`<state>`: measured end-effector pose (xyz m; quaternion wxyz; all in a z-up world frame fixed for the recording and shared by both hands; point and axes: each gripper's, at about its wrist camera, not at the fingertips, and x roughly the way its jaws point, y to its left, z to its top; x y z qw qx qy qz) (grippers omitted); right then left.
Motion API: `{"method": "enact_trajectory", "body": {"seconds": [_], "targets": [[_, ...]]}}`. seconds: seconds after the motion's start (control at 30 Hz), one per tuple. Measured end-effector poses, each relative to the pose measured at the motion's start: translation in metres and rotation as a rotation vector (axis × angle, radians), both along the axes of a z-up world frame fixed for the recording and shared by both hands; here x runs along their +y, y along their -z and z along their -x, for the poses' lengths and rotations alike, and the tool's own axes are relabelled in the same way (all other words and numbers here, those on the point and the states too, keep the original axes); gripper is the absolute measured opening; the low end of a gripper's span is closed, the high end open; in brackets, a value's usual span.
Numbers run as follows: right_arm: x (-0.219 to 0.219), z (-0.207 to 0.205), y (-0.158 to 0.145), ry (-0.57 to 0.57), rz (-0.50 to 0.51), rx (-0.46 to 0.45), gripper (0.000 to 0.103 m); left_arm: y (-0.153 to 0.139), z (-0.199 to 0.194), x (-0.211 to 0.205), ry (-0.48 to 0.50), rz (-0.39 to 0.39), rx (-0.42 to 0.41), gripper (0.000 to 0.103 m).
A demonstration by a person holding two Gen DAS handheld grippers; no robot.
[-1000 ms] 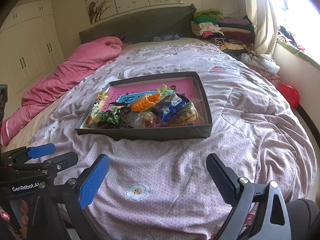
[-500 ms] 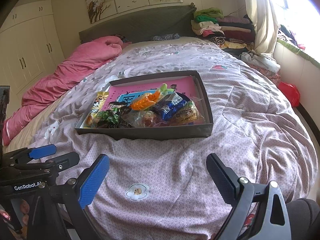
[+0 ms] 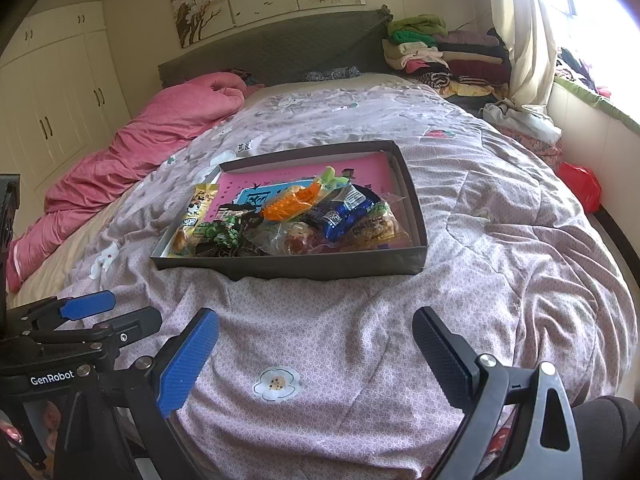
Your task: Organize snacks
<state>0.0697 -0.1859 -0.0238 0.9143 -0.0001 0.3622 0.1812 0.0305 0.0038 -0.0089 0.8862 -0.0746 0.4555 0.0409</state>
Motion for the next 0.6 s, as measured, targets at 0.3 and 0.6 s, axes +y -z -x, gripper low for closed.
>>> {"method": "enact_trajectory", "body": {"seconds": [0.3,0.6], "targets": [[-0.0001,-0.0002,0.0003,0.000,0.000,0.002,0.098,0.0001,-0.0003,-0.0001,-0.001,-0.001,0.000,0.080],[-0.0006,-0.0005,0.0006,-0.001,0.000,0.003,0.098,0.0046,-0.0017,0.0011,-0.013,-0.004,0.016,0.080]]}}
